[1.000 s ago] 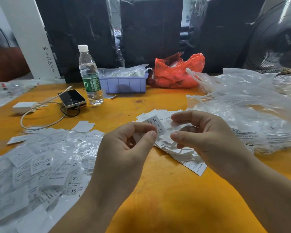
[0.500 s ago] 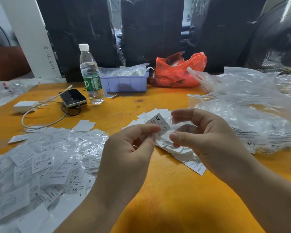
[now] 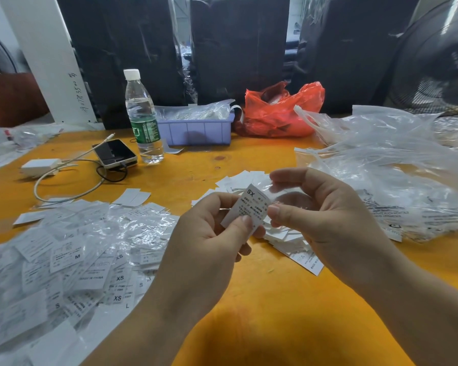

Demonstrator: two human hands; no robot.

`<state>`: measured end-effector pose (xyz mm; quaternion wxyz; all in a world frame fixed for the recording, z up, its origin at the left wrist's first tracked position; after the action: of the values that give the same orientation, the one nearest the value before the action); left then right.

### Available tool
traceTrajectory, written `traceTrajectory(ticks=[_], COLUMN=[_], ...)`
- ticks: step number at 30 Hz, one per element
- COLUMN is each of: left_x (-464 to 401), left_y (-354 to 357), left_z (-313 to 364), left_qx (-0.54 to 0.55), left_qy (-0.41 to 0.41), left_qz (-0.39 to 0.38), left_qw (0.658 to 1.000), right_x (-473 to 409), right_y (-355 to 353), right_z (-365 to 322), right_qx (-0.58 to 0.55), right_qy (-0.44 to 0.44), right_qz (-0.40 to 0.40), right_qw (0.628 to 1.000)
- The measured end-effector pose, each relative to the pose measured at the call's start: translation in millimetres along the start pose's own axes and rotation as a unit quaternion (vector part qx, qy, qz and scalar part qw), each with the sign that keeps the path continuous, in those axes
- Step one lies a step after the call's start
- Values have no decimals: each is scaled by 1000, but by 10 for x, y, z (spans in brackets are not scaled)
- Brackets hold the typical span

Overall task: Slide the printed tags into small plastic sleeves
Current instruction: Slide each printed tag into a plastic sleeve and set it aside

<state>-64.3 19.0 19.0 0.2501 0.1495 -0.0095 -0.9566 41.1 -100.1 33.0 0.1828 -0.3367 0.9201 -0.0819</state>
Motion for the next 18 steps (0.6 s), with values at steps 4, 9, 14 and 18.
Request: traceTrajectory(ticks=[4,9,14,18], left_x=[-8,-18,-12,-2], left_y=[4,22,45,49], left_z=[-46,-116,-127,-130], left_qx=[22,22,9,-15], left_qy=[-29,-51,-50,-51], left_qz=[-22,-37,-54,-58], left_qw=[999,998,997,997], right_x=[-15,-15,-5,-7], right_y=[-14,-8,22,54], right_z=[21,12,3,20], right_qx=[-5,-34,-37,-34], right_qy=[-4,-13,-9,-2], right_qz=[2,-4,-11,-24], right_qw=[1000,999,999,999])
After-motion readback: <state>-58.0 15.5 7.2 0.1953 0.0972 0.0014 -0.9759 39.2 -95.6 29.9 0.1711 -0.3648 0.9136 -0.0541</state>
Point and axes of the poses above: each hand's wrist, its own x-axis away from the middle knuckle, its own y-axis out of the palm, z = x × y, the point moved 6 cm from there along -x, towards the middle knuckle, and after that the axes turned 15 degrees about x, right-handed, at the moved point
